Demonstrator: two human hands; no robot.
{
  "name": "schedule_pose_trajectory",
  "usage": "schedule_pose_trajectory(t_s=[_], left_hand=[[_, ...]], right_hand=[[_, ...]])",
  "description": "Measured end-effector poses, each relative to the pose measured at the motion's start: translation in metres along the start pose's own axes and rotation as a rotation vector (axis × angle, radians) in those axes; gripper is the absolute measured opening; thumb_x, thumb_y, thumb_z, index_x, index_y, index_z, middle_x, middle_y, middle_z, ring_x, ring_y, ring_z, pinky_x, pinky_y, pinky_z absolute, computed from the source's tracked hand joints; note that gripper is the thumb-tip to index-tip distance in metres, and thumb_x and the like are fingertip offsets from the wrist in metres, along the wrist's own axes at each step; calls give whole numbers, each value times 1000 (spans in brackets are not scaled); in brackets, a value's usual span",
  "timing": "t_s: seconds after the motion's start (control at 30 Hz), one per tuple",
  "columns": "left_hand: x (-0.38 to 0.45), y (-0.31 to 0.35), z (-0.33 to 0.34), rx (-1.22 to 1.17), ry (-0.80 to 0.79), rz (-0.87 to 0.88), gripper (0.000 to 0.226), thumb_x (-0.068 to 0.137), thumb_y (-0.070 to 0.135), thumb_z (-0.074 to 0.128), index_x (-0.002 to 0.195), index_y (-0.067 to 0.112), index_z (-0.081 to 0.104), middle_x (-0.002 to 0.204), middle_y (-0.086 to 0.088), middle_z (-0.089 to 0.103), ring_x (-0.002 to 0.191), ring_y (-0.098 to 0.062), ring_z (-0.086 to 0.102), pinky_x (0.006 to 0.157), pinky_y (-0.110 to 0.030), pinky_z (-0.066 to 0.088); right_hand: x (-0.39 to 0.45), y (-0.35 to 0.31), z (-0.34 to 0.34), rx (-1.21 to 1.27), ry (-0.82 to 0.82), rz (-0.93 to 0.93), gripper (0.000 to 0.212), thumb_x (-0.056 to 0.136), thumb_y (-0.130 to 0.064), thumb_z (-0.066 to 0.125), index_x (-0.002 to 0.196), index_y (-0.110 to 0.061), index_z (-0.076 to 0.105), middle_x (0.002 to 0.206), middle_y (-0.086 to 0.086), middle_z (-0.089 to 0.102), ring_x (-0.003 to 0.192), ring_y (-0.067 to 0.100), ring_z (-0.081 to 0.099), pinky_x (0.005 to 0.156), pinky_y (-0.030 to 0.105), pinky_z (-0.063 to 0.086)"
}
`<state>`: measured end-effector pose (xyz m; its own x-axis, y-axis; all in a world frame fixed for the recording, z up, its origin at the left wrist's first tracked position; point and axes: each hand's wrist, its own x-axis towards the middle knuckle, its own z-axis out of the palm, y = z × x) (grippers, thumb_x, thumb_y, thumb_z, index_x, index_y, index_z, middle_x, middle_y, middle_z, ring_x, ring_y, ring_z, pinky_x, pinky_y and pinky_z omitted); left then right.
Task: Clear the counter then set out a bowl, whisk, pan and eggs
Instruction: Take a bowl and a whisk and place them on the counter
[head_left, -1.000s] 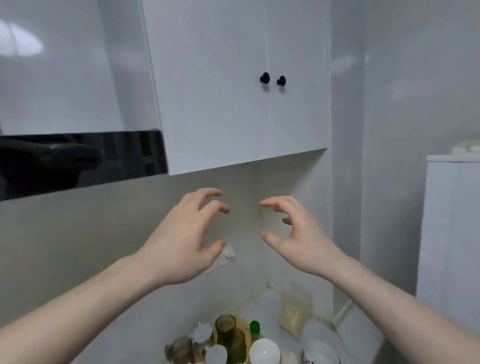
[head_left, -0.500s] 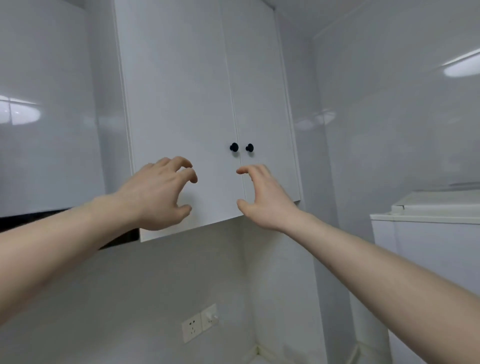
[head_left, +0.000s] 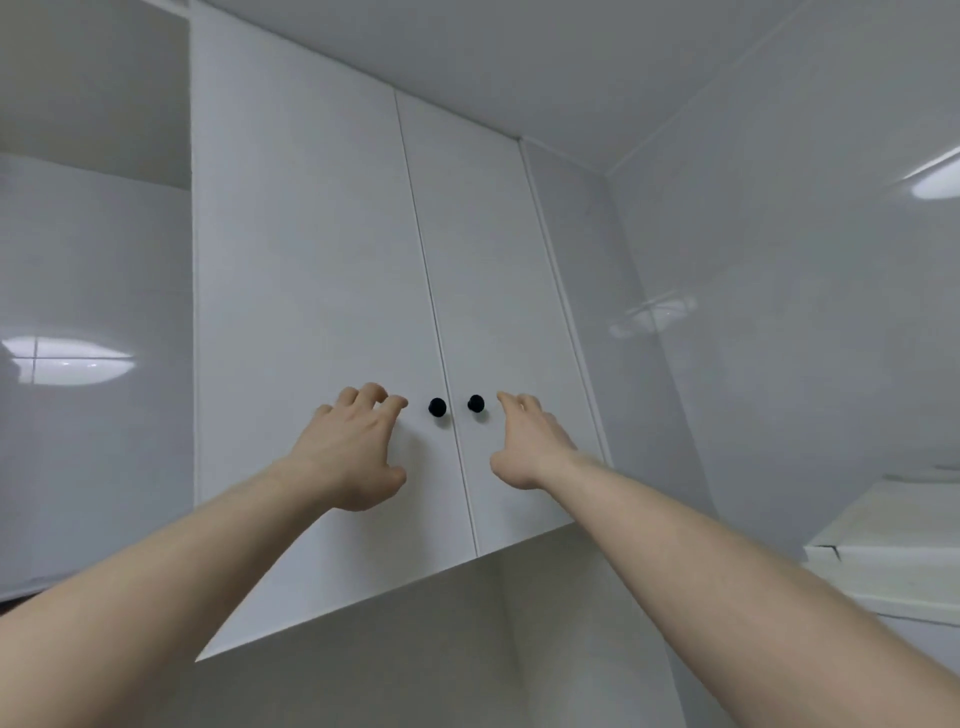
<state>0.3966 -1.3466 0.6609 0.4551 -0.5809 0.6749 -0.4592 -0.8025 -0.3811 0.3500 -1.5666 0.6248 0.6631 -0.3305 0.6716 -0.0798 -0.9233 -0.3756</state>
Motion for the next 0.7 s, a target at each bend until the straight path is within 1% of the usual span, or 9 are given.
schedule_pose_trajectory(t_s=[0.1,0.17,0.2,0.3,0.33,0.4,0.53,0.63,0.7], left_hand=[[23,15,7,10,-36,-51,80,84,44,57,155,24,23,148,-2,34,134,-26,35,106,-39,40],[34,23,12,13,-40,-59,80,83,42,58,153,24,23,145,-2,35,131,-26,36,103,-38,41],[39,26,16,8,-44,-57,80,83,41,59,152,24,23,143,-2,35,129,-27,37,101,-38,43],[50,33,24,-8,-56,-79,80,81,38,62,149,26,22,135,-1,35,122,-26,41,88,-36,45],[53,35,26,6,-42,-83,78,81,37,62,148,27,23,132,-1,36,119,-26,43,82,-35,44],[60,37,27,32,-16,-94,71,81,34,63,143,29,28,127,-1,38,108,-26,50,74,-34,41],[72,48,26,11,-21,-137,57,83,25,61,134,26,36,119,-2,38,78,-27,53,64,-35,40],[73,61,31,-16,1,-175,49,84,16,58,129,20,37,119,-3,40,76,-29,52,63,-36,39],[71,67,34,-54,18,-206,47,85,12,56,128,18,38,121,-3,41,77,-29,52,62,-35,38]], right_hand=[[24,13,11,1,-74,43,82,92,-16,56,161,-18,13,160,6,28,140,35,41,103,41,45],[36,18,28,9,-160,88,83,94,-30,61,161,-13,13,161,9,33,143,33,41,112,41,42],[38,20,38,20,-200,116,89,95,-40,62,161,-11,12,163,10,28,145,33,39,115,41,40],[39,25,68,106,-255,187,110,95,-59,58,162,-14,-17,170,12,-13,153,34,27,121,43,30],[39,27,75,127,-241,191,111,95,-62,56,160,-17,-22,169,12,-20,153,35,27,121,43,30],[39,32,83,153,-208,198,113,93,-68,53,159,-20,-25,168,13,-22,151,37,32,120,44,33],[38,40,89,184,-168,182,114,91,-71,53,160,-20,-22,168,15,-16,148,37,36,119,41,35],[36,44,88,231,-182,171,111,92,-65,58,162,-21,-16,169,14,-13,151,36,31,122,40,30],[34,48,81,299,-206,166,99,96,-53,59,164,-20,-6,170,13,-6,152,35,29,122,39,28]])
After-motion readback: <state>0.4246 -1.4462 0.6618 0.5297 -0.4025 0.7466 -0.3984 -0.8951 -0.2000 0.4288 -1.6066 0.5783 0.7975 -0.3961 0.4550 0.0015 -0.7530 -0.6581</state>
